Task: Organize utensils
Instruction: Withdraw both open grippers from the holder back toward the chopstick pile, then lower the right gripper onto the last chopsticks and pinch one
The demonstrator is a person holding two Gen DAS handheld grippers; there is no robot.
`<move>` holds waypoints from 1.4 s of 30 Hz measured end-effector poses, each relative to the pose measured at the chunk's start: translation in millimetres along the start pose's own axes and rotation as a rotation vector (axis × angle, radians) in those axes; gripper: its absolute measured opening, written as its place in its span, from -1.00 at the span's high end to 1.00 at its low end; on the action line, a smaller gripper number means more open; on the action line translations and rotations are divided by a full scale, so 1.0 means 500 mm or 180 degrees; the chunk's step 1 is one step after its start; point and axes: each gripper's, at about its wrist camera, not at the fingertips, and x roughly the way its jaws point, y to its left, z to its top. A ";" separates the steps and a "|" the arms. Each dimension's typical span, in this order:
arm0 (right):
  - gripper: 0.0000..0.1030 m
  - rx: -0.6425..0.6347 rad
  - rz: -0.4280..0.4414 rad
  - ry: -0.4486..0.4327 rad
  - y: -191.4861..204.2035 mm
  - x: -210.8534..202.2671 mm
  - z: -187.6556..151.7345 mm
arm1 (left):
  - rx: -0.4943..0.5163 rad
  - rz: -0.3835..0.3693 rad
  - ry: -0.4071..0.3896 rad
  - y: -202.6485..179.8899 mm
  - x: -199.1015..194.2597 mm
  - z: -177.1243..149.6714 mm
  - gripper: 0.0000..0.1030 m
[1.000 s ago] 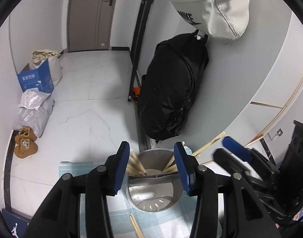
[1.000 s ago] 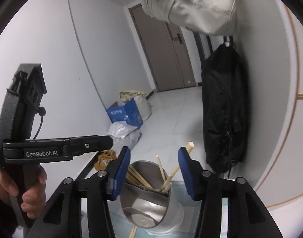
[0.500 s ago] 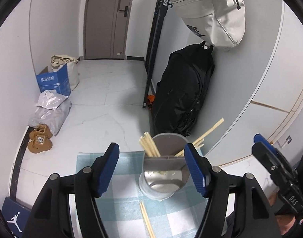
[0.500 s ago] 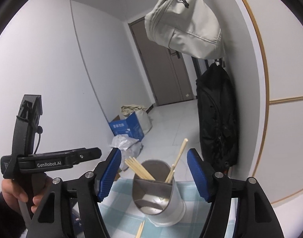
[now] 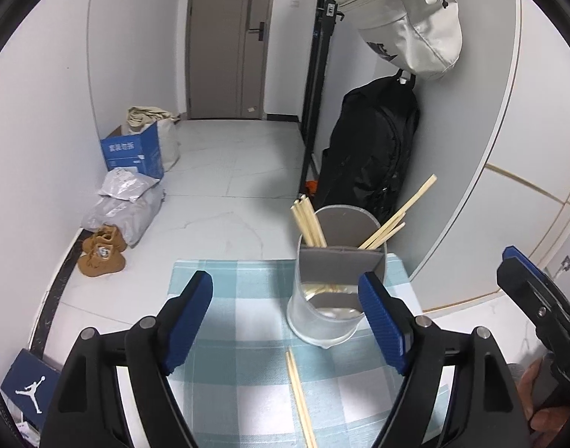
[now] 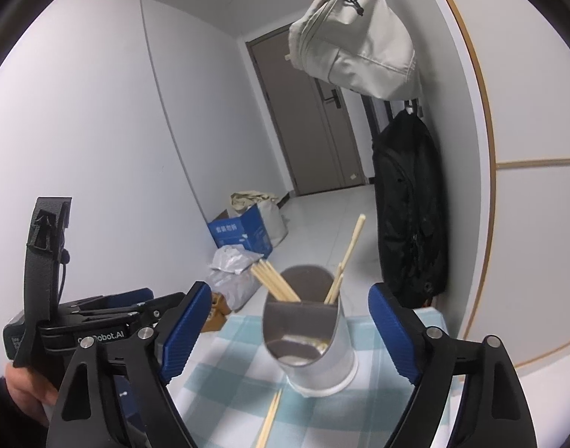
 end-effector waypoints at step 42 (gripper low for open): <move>0.44 -0.0223 -0.0098 0.2048 0.051 0.240 -0.307 | -0.0842 0.0045 0.0557 0.171 0.121 -0.161 -0.50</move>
